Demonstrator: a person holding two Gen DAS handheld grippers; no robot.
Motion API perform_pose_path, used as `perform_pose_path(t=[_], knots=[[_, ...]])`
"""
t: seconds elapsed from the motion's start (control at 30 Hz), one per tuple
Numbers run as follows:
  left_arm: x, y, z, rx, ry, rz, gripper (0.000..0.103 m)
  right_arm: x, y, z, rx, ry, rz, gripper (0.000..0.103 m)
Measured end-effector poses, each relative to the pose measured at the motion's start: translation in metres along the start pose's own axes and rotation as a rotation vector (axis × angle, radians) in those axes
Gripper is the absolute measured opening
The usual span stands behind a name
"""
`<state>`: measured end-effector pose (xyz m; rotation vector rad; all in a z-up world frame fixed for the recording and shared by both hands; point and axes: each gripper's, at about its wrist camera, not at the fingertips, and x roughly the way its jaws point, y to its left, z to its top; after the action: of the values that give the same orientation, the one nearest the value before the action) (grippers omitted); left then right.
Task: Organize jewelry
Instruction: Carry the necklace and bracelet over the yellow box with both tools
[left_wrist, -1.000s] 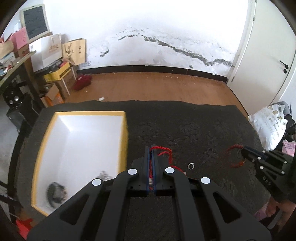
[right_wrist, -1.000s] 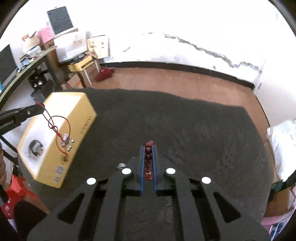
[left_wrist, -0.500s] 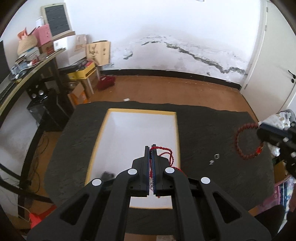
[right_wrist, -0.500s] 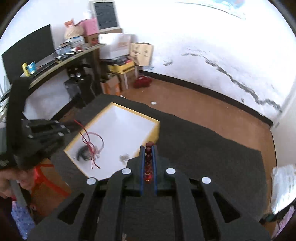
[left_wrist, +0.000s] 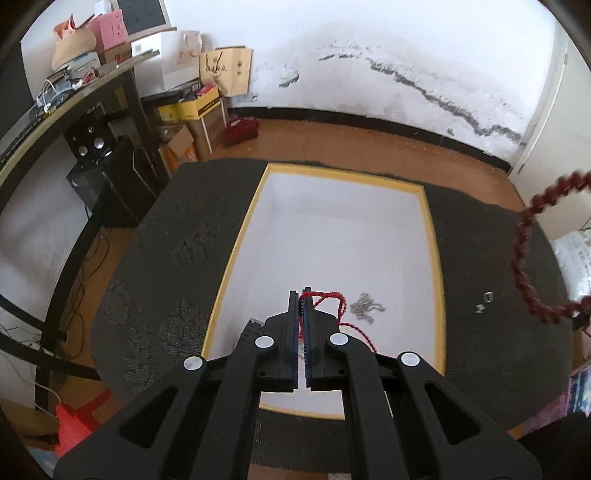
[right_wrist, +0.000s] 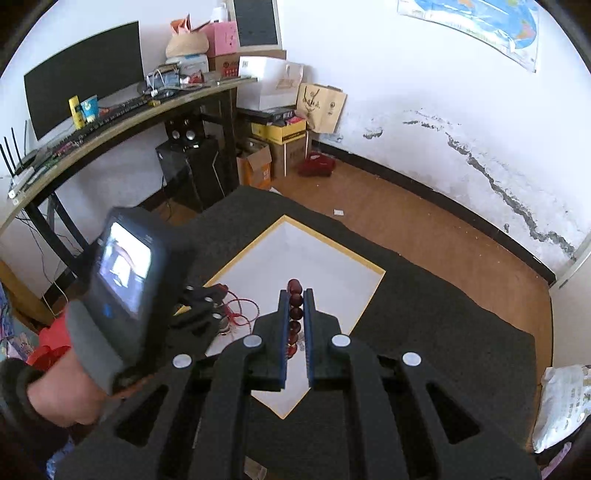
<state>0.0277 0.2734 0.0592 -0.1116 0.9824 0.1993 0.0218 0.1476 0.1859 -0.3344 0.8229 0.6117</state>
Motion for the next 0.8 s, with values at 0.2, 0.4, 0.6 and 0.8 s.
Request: perform_pose_path(t=[0.2, 0.4, 0.6, 0.8], knots=[[0.043, -0.002, -0.011, -0.013, 0.045, 0.01, 0.002, 0.04, 0.001, 0.001, 0.008, 0.055, -0.014, 0.008], [0.069, 0.001, -0.017, -0.016, 0.067, 0.018, 0.002, 0.066, -0.005, -0.006, 0.021, 0.097, -0.019, 0.008], [0.079, 0.004, -0.018, -0.022, 0.091, 0.002, 0.003, 0.076, -0.009, -0.007, 0.03, 0.109, -0.019, 0.008], [0.072, 0.008, -0.019, -0.046, 0.09, 0.021, 0.091, 0.082, -0.012, -0.004, 0.042, 0.108, -0.018, 0.008]])
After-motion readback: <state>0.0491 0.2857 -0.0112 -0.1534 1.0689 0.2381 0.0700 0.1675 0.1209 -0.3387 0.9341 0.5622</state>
